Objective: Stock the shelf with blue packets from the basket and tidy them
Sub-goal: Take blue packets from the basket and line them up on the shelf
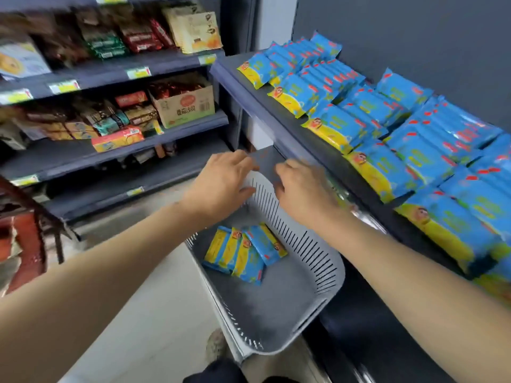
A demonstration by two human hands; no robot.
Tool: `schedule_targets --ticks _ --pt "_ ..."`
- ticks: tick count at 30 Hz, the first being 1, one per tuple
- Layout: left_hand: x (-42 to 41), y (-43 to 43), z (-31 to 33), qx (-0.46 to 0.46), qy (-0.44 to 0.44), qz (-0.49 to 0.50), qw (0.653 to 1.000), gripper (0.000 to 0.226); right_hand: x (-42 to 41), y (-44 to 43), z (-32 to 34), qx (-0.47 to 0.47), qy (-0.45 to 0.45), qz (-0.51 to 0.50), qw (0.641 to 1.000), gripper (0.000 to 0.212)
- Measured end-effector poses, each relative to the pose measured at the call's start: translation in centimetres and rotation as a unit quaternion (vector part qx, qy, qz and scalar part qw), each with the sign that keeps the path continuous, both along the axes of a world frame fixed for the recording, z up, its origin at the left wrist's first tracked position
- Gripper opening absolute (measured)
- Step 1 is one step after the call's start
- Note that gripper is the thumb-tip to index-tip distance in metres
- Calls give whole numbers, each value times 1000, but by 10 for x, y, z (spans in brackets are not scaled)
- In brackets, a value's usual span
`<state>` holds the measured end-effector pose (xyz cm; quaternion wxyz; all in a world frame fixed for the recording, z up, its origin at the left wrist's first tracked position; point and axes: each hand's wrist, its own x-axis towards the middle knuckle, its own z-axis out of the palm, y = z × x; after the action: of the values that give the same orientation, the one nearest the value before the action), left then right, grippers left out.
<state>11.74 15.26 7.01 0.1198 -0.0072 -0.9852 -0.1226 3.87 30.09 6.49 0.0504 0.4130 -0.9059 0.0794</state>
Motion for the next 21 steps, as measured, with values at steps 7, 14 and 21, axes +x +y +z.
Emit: schedule_targets --ticks 7,14,21 --pt "-11 -47 -89 34 -111 5 993 34 -15 -32 -119 140 -164 -62 974 26" --pt "-17 -65 -146 29 -153 -22 988 32 -10 -33 -211 207 -301 -154 918 44" --pt "-19 -66 -177 17 -204 -46 978 35 -3 -32 -262 263 -291 -199 898 63"
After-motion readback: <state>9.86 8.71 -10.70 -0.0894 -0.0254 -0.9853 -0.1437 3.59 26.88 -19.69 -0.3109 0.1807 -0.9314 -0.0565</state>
